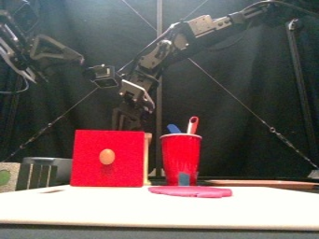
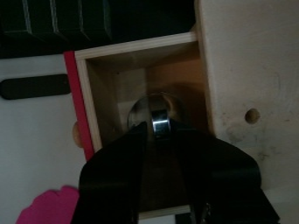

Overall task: Get the cutter from the drawer then cut the dough then place the extra dough in the bowl
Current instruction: Place the cutter on the board

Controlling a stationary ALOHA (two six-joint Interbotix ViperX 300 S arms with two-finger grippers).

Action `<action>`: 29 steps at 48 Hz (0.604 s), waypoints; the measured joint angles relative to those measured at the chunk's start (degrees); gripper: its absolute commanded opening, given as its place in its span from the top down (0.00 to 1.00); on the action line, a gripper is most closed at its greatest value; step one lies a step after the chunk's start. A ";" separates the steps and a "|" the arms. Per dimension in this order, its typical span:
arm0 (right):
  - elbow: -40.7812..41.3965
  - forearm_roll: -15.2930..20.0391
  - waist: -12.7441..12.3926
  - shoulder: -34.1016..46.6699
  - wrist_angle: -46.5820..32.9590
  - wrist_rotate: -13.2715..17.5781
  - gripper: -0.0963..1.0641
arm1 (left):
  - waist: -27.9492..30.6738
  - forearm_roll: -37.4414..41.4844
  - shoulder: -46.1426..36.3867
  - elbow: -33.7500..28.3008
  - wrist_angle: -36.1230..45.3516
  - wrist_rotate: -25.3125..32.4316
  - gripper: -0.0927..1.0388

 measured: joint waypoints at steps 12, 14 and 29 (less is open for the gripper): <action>-0.97 -0.35 -0.09 0.00 0.44 0.35 0.45 | 0.00 -1.58 -0.09 0.44 0.88 0.00 0.59; -1.05 -0.35 -0.09 0.00 0.53 0.62 0.47 | 0.00 -1.85 -0.09 0.44 0.88 0.00 0.59; -2.90 0.00 -0.09 0.00 2.46 0.70 0.50 | 0.00 -2.55 0.00 0.62 0.88 0.00 0.59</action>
